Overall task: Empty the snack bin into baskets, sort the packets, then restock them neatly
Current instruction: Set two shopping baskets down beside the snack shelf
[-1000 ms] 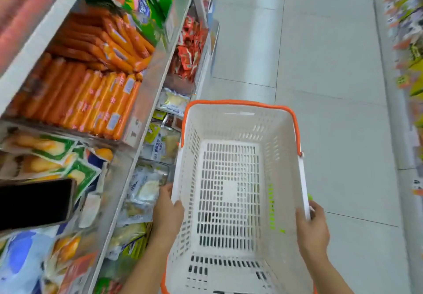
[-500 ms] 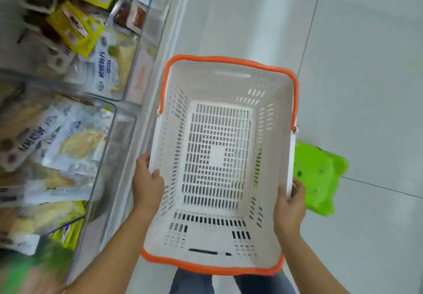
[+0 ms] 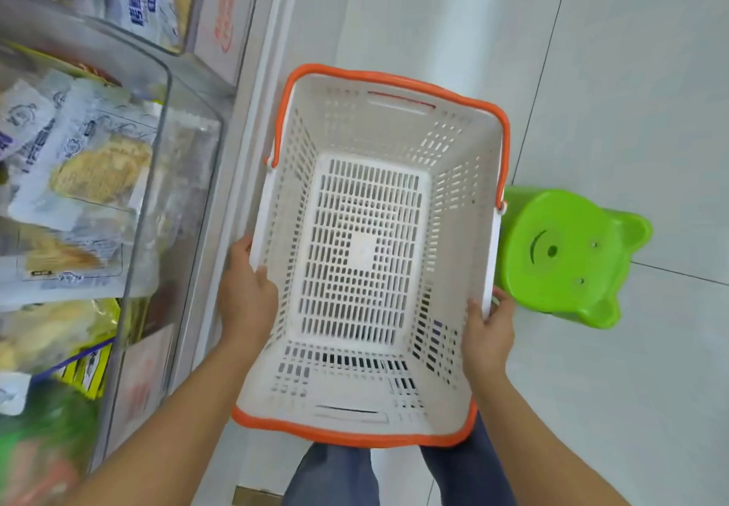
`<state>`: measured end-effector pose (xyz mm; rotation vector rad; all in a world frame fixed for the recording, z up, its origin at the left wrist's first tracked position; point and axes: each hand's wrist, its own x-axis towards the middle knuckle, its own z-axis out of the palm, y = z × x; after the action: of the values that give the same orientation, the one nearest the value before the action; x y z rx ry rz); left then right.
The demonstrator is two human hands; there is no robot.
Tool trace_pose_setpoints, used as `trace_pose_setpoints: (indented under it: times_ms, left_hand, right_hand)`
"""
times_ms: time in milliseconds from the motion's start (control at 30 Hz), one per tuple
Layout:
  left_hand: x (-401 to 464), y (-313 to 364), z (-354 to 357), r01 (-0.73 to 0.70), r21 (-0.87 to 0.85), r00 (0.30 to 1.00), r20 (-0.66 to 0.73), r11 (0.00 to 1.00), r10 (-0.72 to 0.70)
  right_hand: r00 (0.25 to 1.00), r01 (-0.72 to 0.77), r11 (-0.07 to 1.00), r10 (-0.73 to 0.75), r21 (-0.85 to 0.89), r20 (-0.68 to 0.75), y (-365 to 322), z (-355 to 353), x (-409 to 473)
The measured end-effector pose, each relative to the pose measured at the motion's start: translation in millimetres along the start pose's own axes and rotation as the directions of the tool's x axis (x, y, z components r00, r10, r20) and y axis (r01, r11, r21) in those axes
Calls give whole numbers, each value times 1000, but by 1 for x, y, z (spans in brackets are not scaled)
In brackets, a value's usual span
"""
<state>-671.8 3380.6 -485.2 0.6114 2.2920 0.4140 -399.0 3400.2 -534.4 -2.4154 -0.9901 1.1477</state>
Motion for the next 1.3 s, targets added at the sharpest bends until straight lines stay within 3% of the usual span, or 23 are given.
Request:
trace_pose_setpoints:
  times_ms: [300, 500, 700, 800, 967, 1300]
  left_hand:
    - [-35, 11, -35, -56, -23, 998, -42, 998, 55]
    - [-80, 91, -121, -101, -98, 994, 40, 990, 105]
    - [-86, 181, -180, -198, -43, 964, 173, 979, 202]
    - [-73, 223, -184, -226, -68, 951, 202, 972, 235]
    - [-16, 294, -154, -259, -48, 958, 118, 965, 263]
    - [153, 353, -48, -382, 21, 922, -64, 924, 382]
  right_hand:
    - [999, 37, 998, -36, 42, -19, -15, -39, -46]
    - [990, 117, 981, -103, 156, -97, -109, -129, -87]
    - [970, 191, 950, -145, 246, -194, -198, -188, -93]
    - [966, 200, 936, -138, 290, -219, -230, -197, -69]
    - [965, 185, 923, -105, 337, -241, -278, -188, 9]
    - [954, 279, 916, -228, 289, -197, -333, -95, 205]
